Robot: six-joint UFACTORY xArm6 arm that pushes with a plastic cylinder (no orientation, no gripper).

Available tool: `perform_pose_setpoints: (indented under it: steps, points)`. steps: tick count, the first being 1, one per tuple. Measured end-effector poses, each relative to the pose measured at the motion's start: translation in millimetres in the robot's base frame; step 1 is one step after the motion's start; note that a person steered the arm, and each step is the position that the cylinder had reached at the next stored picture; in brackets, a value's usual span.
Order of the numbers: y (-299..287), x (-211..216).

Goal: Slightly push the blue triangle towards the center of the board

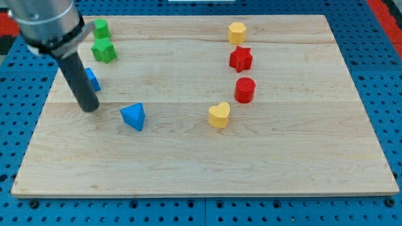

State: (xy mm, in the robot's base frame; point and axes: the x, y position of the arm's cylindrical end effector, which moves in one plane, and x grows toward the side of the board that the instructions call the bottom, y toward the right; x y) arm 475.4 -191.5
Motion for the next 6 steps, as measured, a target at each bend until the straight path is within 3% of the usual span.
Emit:
perform_pose_setpoints:
  steps: [1, 4, 5, 6]
  points:
    - [4, 29]
    - [55, 15]
    - [43, 18]
    - [-53, 2]
